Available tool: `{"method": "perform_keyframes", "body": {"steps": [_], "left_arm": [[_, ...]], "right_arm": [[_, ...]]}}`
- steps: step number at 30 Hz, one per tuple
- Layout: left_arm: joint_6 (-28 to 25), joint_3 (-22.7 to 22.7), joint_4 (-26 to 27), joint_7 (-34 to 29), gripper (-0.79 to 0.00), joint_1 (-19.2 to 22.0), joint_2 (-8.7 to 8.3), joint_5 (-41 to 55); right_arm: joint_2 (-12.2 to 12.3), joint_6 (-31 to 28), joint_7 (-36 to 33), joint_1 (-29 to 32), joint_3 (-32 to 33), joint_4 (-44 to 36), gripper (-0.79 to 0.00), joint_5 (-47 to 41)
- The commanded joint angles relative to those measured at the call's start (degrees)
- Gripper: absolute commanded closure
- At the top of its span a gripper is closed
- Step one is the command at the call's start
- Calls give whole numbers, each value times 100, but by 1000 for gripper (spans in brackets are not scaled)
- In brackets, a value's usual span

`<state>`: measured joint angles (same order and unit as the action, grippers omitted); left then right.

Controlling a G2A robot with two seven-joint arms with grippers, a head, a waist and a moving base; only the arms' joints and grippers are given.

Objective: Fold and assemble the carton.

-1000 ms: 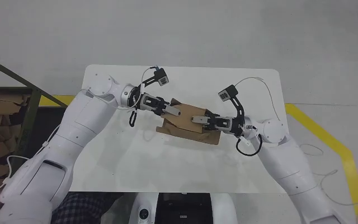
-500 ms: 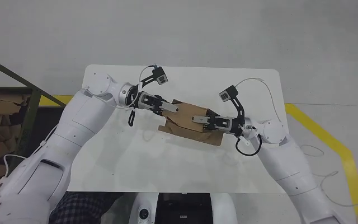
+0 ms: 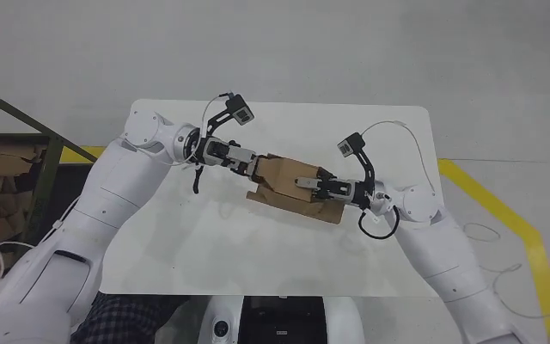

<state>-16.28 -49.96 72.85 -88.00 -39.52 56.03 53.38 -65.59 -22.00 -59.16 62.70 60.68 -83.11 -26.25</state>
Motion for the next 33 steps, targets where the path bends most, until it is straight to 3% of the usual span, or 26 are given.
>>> {"method": "perform_keyframes", "body": {"steps": [1,9,33], "left_arm": [[5,60,15,0,-785,20,4,88],[0,249,106,0,-785,210,42,282],[0,657,149,0,-785,524,216,-450]], "right_arm": [[-5,-17,22,1,-20,2,0,39],[-26,-34,93,-17,-73,23,0,94],[-63,37,215,41,-158,-218,0,192]]}}
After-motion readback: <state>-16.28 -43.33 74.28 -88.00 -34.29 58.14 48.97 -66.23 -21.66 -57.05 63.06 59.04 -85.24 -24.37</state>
